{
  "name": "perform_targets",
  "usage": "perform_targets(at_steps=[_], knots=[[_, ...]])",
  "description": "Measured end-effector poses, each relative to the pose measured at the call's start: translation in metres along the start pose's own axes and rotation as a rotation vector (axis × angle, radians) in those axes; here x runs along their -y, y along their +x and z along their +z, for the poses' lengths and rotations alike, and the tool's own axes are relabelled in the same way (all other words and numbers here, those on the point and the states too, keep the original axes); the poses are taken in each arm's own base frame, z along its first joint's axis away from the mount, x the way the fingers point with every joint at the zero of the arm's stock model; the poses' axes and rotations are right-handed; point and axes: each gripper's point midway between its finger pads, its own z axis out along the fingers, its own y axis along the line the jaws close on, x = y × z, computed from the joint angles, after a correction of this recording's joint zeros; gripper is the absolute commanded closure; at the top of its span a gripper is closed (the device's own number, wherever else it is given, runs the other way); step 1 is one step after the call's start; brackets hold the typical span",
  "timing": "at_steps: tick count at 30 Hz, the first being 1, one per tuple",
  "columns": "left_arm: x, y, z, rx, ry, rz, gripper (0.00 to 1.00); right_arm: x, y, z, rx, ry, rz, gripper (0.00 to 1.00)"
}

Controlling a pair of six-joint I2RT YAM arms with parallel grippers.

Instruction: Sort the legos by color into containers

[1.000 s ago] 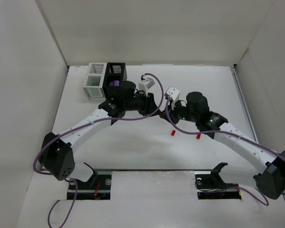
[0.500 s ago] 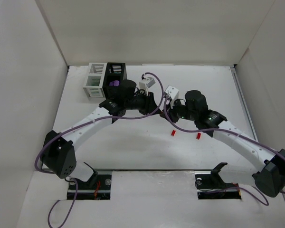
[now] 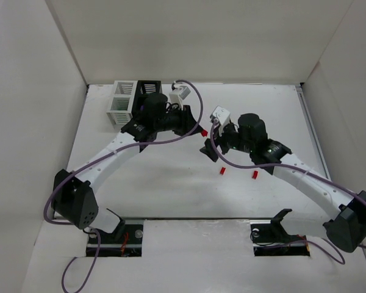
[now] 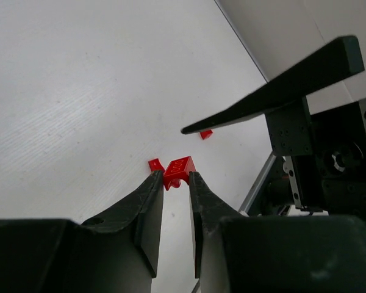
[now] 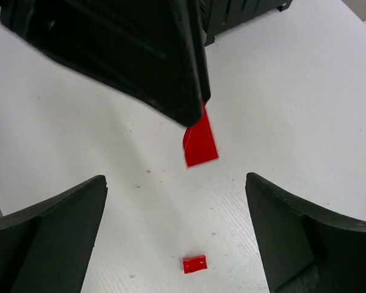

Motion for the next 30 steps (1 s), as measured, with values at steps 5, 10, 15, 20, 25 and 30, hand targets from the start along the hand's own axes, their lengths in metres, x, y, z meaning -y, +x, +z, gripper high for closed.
perform_targets(at_steps=[5, 10, 15, 20, 25, 30], knots=[[-0.034, -0.026, -0.011, 0.062, -0.107, -0.030, 1.00, 0.003, -0.005, -0.010, 0.011, 0.029, -0.005, 0.00], [-0.112, -0.070, -0.050, 0.189, -0.316, -0.098, 1.00, 0.016, -0.028, -0.038, 0.083, 0.123, -0.015, 0.00], [-0.184, -0.133, -0.110, 0.368, -0.536, -0.137, 1.00, 0.060, -0.023, -0.057, 0.085, 0.286, 0.061, 0.00], [-0.255, -0.185, -0.154, 0.494, -0.742, -0.164, 1.00, 0.102, 0.006, -0.060, 0.016, 0.423, 0.167, 0.00], [-0.323, -0.203, -0.164, 0.503, -0.886, -0.199, 1.00, 0.129, 0.031, -0.064, -0.045, 0.525, 0.257, 0.00], [-0.368, -0.195, -0.155, 0.454, -0.962, -0.231, 1.00, 0.151, 0.054, -0.067, -0.087, 0.603, 0.342, 0.00]])
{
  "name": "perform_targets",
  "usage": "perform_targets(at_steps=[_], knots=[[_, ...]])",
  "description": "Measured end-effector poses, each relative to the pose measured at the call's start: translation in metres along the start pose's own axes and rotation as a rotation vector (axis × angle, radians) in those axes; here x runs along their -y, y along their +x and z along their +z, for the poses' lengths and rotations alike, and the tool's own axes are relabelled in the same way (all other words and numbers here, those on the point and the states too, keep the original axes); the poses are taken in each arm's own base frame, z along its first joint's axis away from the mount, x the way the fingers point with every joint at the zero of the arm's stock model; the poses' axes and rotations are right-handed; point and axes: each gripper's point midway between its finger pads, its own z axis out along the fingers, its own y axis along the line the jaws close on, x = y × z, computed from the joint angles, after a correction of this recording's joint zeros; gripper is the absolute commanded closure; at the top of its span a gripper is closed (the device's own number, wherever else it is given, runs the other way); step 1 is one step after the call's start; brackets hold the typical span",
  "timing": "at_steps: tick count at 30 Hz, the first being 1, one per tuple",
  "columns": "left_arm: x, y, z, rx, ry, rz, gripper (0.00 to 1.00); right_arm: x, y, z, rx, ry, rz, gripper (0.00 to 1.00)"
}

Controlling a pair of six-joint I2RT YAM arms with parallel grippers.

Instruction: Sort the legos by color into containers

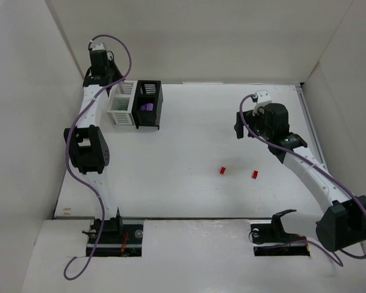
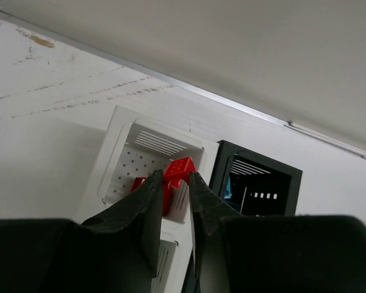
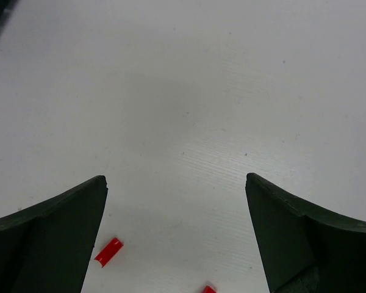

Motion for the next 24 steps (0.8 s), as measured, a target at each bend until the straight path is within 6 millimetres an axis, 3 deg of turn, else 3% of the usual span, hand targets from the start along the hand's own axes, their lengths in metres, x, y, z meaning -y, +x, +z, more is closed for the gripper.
perform_targets(at_steps=[6, 8, 11, 12, 24], knots=[[-0.013, 0.012, 0.022, -0.027, -0.037, -0.004, 0.86, 0.019, 0.018, 0.014, -0.063, 0.056, 0.073, 0.00], [-0.014, 0.012, 0.027, -0.028, -0.043, -0.004, 0.73, 0.022, 0.024, 0.016, -0.083, 0.065, 0.090, 0.00], [-0.016, 0.013, 0.031, -0.030, -0.055, 0.000, 0.69, 0.025, 0.031, 0.016, -0.107, 0.075, 0.112, 0.00], [-0.017, 0.013, 0.032, -0.029, -0.058, -0.001, 0.61, 0.025, 0.031, 0.016, -0.110, 0.077, 0.116, 0.00], [-0.010, 0.021, 0.029, -0.058, -0.012, -0.001, 0.43, 0.038, 0.048, 0.007, -0.174, 0.136, 0.209, 0.00]])
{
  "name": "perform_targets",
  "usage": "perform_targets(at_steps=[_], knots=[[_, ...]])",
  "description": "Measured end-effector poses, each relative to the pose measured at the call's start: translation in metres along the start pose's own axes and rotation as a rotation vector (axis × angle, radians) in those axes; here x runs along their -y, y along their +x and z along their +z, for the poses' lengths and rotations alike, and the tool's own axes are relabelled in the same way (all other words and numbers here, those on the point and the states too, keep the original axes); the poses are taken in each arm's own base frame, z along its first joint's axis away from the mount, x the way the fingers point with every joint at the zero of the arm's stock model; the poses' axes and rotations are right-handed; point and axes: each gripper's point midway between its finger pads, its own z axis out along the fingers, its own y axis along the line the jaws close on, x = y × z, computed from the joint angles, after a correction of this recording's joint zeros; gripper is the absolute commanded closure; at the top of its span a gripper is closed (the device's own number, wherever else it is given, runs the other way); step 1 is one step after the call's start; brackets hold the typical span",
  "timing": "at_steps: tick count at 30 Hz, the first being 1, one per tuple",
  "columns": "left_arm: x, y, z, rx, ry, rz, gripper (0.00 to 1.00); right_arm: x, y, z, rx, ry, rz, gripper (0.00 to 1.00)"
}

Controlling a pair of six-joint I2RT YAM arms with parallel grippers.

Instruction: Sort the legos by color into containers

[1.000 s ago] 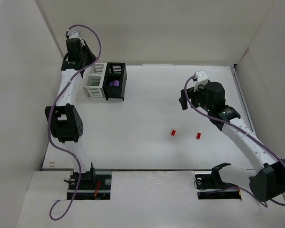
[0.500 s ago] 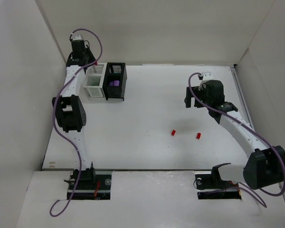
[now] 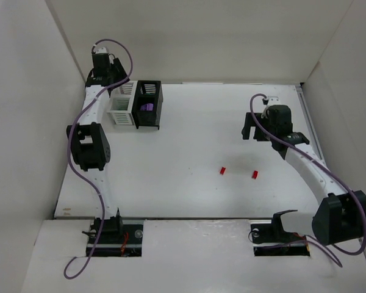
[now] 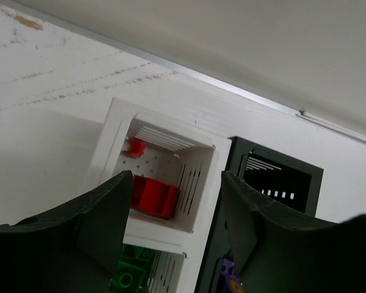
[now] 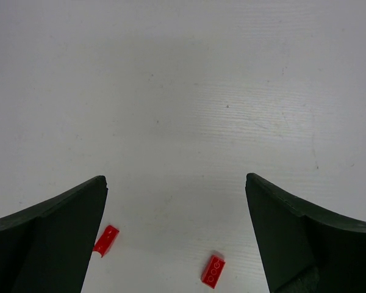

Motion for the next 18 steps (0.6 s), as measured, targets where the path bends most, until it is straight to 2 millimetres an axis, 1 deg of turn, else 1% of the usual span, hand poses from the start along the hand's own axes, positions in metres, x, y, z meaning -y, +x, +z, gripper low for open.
perform_targets(at_steps=[1, 3, 4, 5, 7, 8, 9, 10, 12, 14, 15, 16, 17, 18], knots=[[0.000, 0.003, -0.002, -0.006, 0.003, 0.002, 0.38, 0.003, 0.000, -0.002, 0.003, 0.006, 0.013, 0.00], [-0.002, 0.013, -0.008, -0.028, 0.005, 0.008, 0.32, 0.010, 0.002, -0.006, 0.004, 0.022, 0.038, 0.00], [-0.003, 0.017, -0.013, -0.039, 0.004, 0.010, 0.29, 0.013, 0.004, -0.008, 0.006, 0.028, 0.050, 0.00], [-0.002, 0.021, -0.019, -0.049, 0.006, 0.014, 0.24, 0.015, 0.006, -0.011, 0.003, 0.033, 0.061, 0.00], [0.001, 0.026, -0.033, -0.059, 0.016, 0.025, 0.19, 0.021, 0.010, -0.014, -0.008, 0.053, 0.096, 0.04], [0.004, 0.027, -0.041, -0.058, 0.025, 0.030, 0.17, 0.023, 0.014, -0.015, -0.017, 0.062, 0.115, 0.05], [0.009, 0.029, -0.050, -0.055, 0.039, 0.040, 0.14, 0.025, 0.019, -0.016, -0.035, 0.074, 0.139, 0.11], [0.016, 0.032, -0.060, -0.054, 0.055, 0.050, 0.12, 0.028, 0.024, -0.016, -0.050, 0.086, 0.162, 0.12], [0.036, 0.043, -0.083, -0.059, 0.099, 0.081, 0.11, 0.038, 0.041, -0.015, -0.092, 0.117, 0.217, 0.12], [0.067, 0.056, -0.105, -0.055, 0.166, 0.131, 0.12, 0.046, 0.060, -0.014, -0.143, 0.144, 0.262, 0.13], [0.087, 0.067, -0.117, -0.060, 0.208, 0.162, 0.12, 0.050, 0.070, -0.013, -0.168, 0.157, 0.285, 0.13], [0.106, 0.078, -0.127, -0.067, 0.251, 0.193, 0.13, 0.051, 0.077, -0.013, -0.186, 0.162, 0.302, 0.13], [0.127, 0.095, -0.138, -0.082, 0.301, 0.232, 0.15, 0.054, 0.089, -0.014, -0.217, 0.174, 0.321, 0.13], [0.148, 0.114, -0.149, -0.103, 0.349, 0.271, 0.18, 0.055, 0.094, -0.014, -0.232, 0.180, 0.332, 0.13]])
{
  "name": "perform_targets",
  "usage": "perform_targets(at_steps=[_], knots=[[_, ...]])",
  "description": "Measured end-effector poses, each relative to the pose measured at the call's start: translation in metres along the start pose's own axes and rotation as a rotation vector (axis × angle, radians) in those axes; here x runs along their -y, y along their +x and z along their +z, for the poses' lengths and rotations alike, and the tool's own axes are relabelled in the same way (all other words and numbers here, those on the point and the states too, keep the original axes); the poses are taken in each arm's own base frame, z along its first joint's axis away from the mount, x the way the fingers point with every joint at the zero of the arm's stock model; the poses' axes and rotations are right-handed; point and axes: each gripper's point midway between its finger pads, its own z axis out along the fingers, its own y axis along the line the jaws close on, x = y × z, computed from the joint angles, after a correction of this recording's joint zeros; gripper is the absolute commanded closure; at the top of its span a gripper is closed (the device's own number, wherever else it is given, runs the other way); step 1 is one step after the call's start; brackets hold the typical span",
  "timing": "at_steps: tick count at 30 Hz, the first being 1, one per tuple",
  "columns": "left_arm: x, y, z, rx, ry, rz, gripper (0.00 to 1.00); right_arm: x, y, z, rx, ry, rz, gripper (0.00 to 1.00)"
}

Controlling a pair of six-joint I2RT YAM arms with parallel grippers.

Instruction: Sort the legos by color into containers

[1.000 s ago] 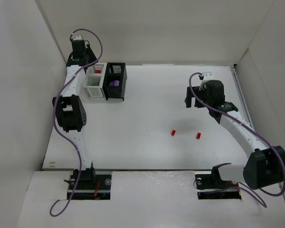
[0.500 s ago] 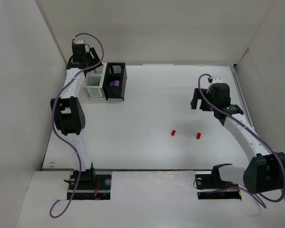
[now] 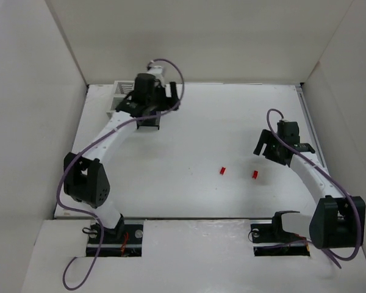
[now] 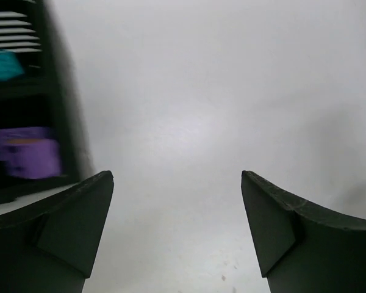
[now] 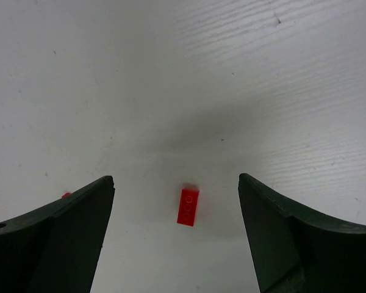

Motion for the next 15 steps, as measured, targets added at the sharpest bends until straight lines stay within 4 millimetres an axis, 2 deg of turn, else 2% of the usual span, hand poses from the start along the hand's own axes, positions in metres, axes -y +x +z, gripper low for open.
perform_targets(at_steps=[1, 4, 6, 7, 8, 11, 15], knots=[[0.029, 0.016, -0.001, -0.026, 0.053, 0.042, 0.20, 0.001, 0.003, 0.000, -0.012, 0.006, 0.007, 0.13], [0.099, 0.074, -0.006, -0.128, 0.187, 0.146, 0.23, 0.003, 0.003, -0.002, -0.006, 0.018, 0.018, 0.13], [0.128, 0.110, -0.012, -0.191, 0.247, 0.189, 0.26, 0.006, 0.001, -0.005, 0.002, 0.027, 0.023, 0.13], [0.139, 0.127, -0.016, -0.223, 0.269, 0.204, 0.26, 0.007, -0.001, -0.007, 0.013, 0.031, 0.027, 0.13], [0.148, 0.144, -0.019, -0.252, 0.289, 0.216, 0.30, 0.009, -0.003, -0.009, 0.024, 0.039, 0.033, 0.12], [0.165, 0.185, -0.029, -0.327, 0.312, 0.239, 0.30, 0.017, -0.013, -0.017, 0.067, 0.057, 0.057, 0.10], [0.191, 0.223, -0.033, -0.357, 0.285, 0.298, 0.31, 0.027, -0.029, -0.024, 0.114, 0.073, 0.088, 0.10]])
